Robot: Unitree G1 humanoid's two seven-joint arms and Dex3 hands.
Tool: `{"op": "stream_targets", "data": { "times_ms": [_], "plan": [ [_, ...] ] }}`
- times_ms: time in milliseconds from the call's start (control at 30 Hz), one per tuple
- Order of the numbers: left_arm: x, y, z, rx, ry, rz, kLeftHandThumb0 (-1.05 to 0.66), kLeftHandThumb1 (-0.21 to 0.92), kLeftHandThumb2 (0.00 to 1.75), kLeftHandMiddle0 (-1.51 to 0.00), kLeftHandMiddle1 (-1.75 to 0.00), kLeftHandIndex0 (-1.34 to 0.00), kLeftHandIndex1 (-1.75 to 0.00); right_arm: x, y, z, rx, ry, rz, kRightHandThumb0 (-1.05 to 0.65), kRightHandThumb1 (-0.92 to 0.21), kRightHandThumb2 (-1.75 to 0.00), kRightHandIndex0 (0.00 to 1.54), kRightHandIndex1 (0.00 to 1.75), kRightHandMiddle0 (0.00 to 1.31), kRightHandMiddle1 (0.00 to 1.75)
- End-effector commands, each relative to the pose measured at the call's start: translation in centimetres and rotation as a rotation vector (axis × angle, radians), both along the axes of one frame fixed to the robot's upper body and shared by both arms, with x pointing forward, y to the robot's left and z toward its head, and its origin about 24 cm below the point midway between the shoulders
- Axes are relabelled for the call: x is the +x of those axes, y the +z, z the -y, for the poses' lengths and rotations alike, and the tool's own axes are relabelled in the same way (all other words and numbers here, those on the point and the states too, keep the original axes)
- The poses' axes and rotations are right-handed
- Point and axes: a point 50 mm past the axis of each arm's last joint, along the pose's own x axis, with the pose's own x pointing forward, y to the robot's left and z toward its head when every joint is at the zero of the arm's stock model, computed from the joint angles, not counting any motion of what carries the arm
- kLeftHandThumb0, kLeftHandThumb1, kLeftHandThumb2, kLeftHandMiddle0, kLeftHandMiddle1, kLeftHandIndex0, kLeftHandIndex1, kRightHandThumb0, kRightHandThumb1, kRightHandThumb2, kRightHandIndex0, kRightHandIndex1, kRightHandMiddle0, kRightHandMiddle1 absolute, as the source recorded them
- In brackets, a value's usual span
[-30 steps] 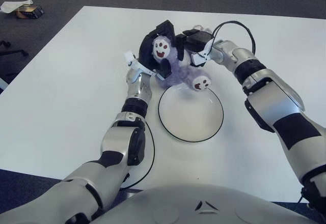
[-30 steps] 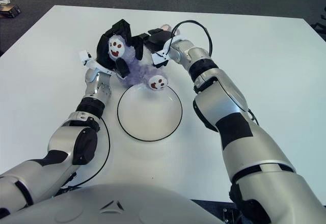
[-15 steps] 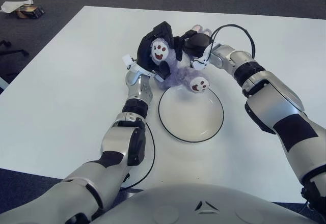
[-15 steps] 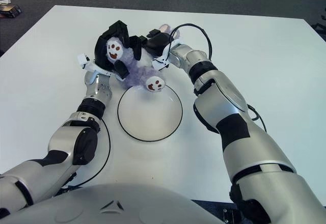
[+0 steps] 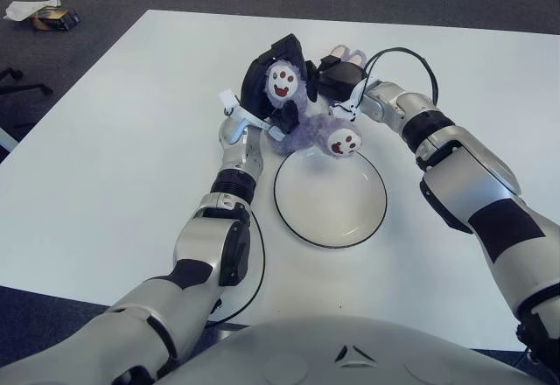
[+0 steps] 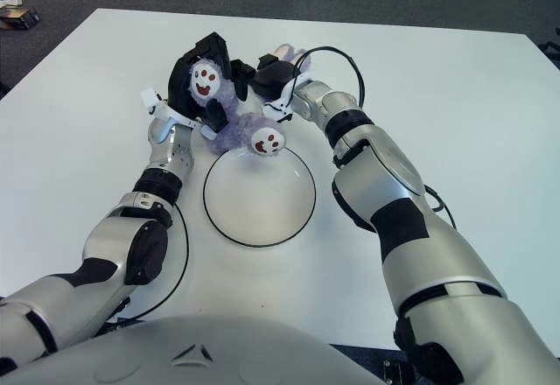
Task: Put the doll into the plate.
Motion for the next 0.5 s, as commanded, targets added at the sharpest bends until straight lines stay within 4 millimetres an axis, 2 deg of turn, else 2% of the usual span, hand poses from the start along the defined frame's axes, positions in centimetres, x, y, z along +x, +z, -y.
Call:
{"op": "stream_targets", "data": {
  "times_ms": [0, 100, 167, 267, 367, 433, 467],
  "plan": [
    [-0.2, 0.1, 0.1, -0.016, 0.018, 0.015, 0.0, -0.15, 1.75, -1.02, -1.51, -0.75, -1.75, -0.8, -2.9, 0.9, -0.049, -0.021, -0.088, -0.61, -0.24, -0.97, 0.0, 1.07, 0.0, 1.05],
    [-0.3, 0.1, 0.1, -0.024, 0.019, 0.014, 0.0, -0.15, 1.75, -1.02, -1.51, -0.75, -1.75, -1.0, -3.7, 1.1, -0.043, -0.046, -0.077, -0.53, -0.2, -1.04, 0.0, 1.14, 0.0, 1.14],
    [-0.2, 0.1, 0.1, -0.027, 0.018, 0.006, 0.0, -0.15, 1.75, -1.02, -1.5, -0.75, -1.75, -1.1, -4.3, 1.4, -0.04, -0.071, -0.07, -0.42, -0.15, -1.13, 0.0, 1.29, 0.0, 1.34],
    [-0.2, 0.1, 0.2, -0.031, 0.013, 0.008, 0.0, -0.15, 1.75, -1.02, -1.51, -0.75, -1.75, -1.1, -4.4, 1.4, -0.024, -0.087, -0.06, -0.32, -0.12, -1.22, 0.01, 1.46, 0.0, 1.54],
    [-0.3, 0.2, 0.1, -0.029, 0.005, 0.022, 0.0, -0.15, 1.75, -1.02, -1.5, -0.75, -1.75, -1.1, -4.5, 1.5, 0.0, -0.112, -0.048, -0.26, -0.11, -1.27, 0.04, 1.55, 0.0, 1.65],
    [-0.3, 0.3, 0.1, -0.029, -0.006, 0.036, 0.0, -0.15, 1.75, -1.02, -1.51, -0.75, -1.75, -1.1, -4.7, 1.6, 0.015, -0.131, -0.042, 0.06, -0.3, -1.15, 0.27, 1.61, 0.09, 1.7],
    [-0.3, 0.3, 0.1, -0.031, -0.013, 0.04, 0.0, -0.15, 1.75, -1.02, -1.51, -0.75, -1.75, -1.1, -4.8, 1.7, 0.018, -0.144, -0.04, 0.13, -0.34, -1.12, 0.31, 1.62, 0.11, 1.71]
  ]
}}
